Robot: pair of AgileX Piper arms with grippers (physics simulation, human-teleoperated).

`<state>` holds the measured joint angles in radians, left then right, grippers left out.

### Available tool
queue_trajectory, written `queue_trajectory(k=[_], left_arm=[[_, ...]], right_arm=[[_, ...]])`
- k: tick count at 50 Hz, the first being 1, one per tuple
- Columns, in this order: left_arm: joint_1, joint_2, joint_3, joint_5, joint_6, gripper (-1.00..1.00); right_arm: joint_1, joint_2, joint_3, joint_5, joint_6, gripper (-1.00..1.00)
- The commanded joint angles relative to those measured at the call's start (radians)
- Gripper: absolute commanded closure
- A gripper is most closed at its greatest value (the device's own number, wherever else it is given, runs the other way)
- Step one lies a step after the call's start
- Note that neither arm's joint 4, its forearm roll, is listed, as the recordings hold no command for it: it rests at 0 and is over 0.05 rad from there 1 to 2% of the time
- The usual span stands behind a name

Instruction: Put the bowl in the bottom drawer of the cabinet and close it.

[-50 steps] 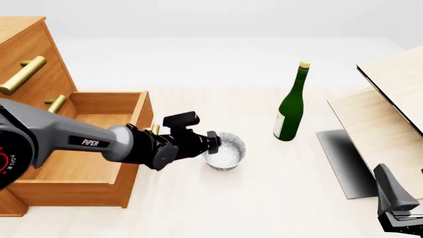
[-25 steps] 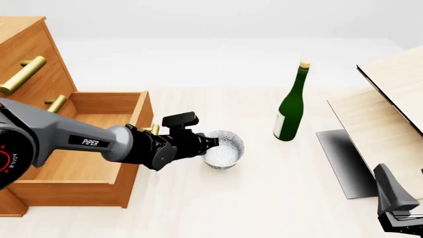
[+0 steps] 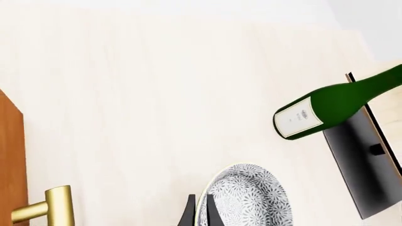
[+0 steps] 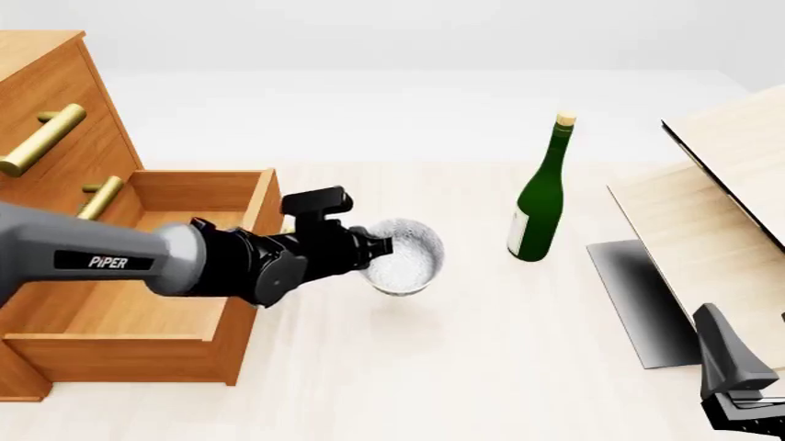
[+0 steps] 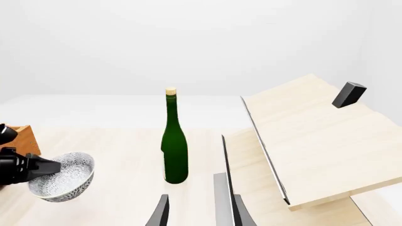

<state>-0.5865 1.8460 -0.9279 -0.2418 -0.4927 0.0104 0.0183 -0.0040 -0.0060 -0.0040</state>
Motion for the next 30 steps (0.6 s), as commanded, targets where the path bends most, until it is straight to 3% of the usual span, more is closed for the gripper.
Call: queue_trajectory(k=[1,30], left_arm=[[0.011,-0.066,0.024,0.000,0.026,1.00],[0.010,-0.209,0.087,0.020,0.061,1.00]], right_arm=[[0.000,0.000,0.000,0.000,0.000,-1.00],[0.000,0.000,0.000,0.000,0.000,-1.00]])
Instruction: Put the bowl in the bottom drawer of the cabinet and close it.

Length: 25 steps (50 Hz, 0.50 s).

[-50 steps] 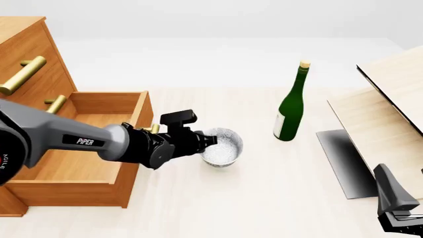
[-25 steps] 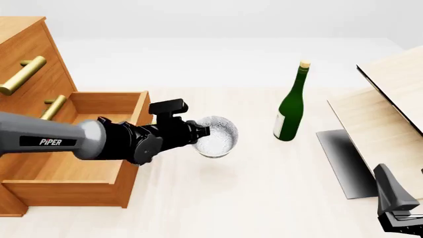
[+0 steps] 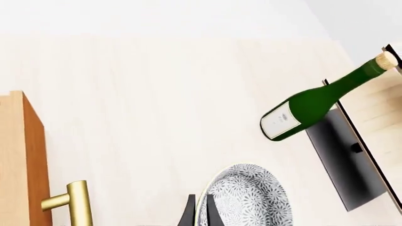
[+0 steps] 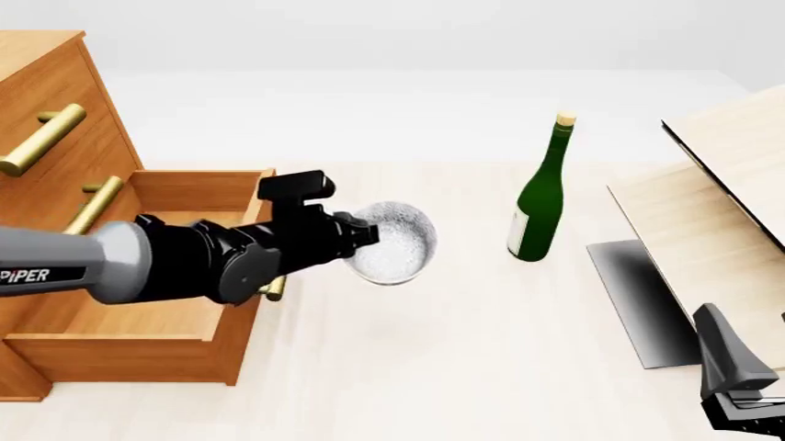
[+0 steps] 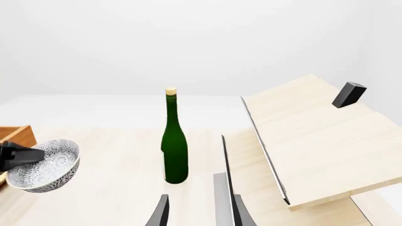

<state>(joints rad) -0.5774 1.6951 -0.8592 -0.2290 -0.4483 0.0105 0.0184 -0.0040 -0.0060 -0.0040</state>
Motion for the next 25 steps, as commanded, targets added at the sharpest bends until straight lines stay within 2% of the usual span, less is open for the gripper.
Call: queue_trajectory(k=[1,25], left_arm=[[0.003,-0.064,0.020,0.010,0.019,1.00],[0.031,-0.206,0.063,0.053,0.080,1.00]], right_arm=[[0.000,0.000,0.000,0.000,0.000,-1.00],[0.000,0.000,0.000,0.000,0.000,-1.00]])
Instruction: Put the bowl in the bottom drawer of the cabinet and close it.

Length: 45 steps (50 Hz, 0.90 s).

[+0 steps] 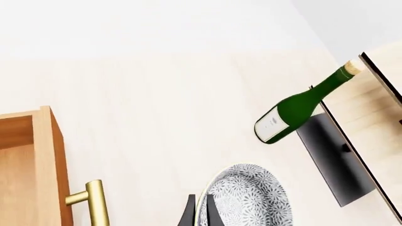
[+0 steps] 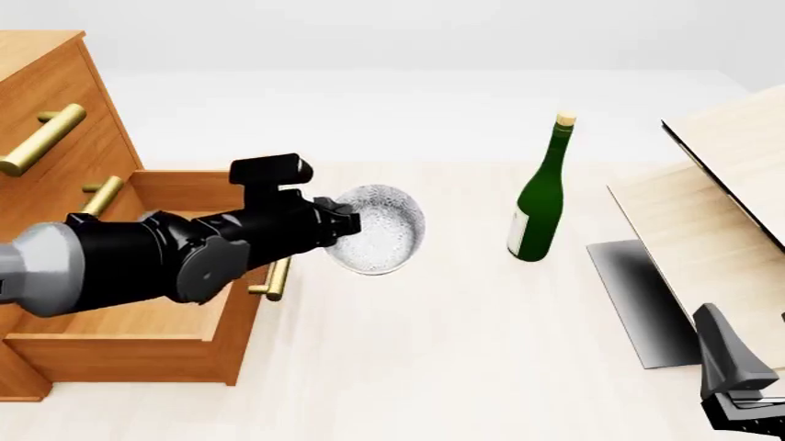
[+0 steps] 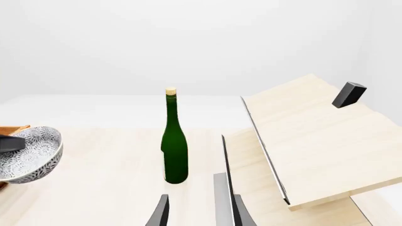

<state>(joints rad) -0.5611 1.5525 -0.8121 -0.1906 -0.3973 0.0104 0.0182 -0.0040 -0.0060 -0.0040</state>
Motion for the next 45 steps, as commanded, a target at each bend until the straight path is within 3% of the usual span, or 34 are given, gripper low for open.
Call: queue_trajectory(k=[1,45], left_arm=[[0.018,-0.073,0.019,0.018,0.033,1.00],[0.174,-0.375,0.124,0.104,0.127,1.00]], right_arm=[[0.000,0.000,0.000,0.000,0.000,-1.00],[0.000,0.000,0.000,0.000,0.000,-1.00]])
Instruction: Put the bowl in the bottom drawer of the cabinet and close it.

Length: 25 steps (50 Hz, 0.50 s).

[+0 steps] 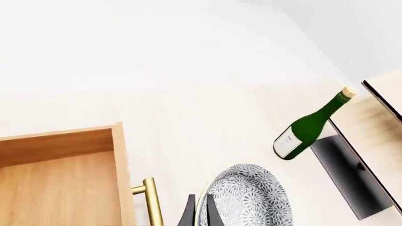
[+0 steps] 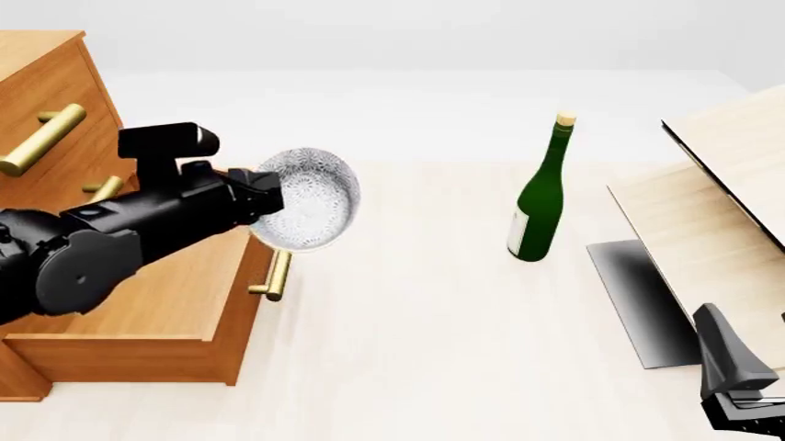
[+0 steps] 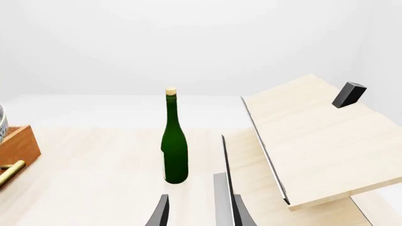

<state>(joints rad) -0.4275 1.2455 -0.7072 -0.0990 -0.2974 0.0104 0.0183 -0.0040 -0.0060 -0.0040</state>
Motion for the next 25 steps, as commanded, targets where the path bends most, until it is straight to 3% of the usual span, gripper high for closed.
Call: queue_trajectory(k=[1,25], left_arm=[[0.048,-0.071,0.021,0.014,0.027,1.00],[0.178,-0.125,0.052,0.021,0.059,1.00]], right_arm=[[0.000,0.000,0.000,0.000,0.000,-1.00],[0.000,0.000,0.000,0.000,0.000,-1.00]])
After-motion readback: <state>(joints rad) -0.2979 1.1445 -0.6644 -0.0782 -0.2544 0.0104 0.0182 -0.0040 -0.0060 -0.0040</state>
